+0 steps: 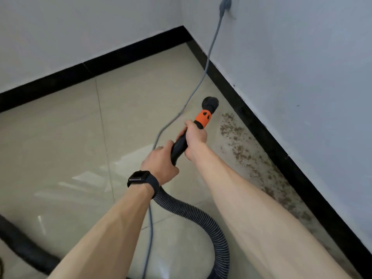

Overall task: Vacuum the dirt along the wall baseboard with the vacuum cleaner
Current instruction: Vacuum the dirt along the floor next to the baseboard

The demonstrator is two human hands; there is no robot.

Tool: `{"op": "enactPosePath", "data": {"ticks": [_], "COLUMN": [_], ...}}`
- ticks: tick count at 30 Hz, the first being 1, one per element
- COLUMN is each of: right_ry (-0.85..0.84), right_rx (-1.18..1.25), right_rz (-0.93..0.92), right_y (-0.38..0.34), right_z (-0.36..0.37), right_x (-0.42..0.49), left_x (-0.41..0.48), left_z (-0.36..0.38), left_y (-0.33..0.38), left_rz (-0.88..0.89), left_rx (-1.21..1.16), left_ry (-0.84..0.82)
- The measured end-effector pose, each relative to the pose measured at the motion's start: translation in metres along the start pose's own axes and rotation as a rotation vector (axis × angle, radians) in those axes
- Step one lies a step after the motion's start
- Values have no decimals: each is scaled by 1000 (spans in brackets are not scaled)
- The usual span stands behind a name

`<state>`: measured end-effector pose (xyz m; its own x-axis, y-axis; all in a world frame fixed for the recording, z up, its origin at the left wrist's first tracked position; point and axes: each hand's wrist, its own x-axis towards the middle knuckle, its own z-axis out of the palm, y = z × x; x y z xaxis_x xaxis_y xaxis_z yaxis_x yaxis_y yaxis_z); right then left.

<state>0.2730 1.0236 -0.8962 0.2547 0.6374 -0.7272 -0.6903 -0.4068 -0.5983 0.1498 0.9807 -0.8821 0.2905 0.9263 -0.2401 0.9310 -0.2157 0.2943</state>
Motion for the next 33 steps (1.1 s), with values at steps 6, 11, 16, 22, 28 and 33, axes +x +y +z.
{"op": "enactPosePath", "data": {"ticks": [6,11,16,22,28,33], "right_ry": [111,161,182,203,224,279], "right_rx": [95,55,21,-49,-304,-640], "right_rz": [20,-19,-45,-74,-156,-207], "right_y": [13,6,7,9,2,4], "right_z": [-62,-84,-84,-75,-67,-64], "right_x": [13,22,34,48,60,69], "left_x": [-13,-8,-3,10,24,30], "left_z": [60,84,94,99,110,120], "left_y": [29,48,51,45,50,52], "left_rz": [32,60,24,-15,-96,-206], "left_rx": [-16,-80,-142,-237,-507,-791], "left_ry": [-63,-41,-47,-92,-154,-283]}}
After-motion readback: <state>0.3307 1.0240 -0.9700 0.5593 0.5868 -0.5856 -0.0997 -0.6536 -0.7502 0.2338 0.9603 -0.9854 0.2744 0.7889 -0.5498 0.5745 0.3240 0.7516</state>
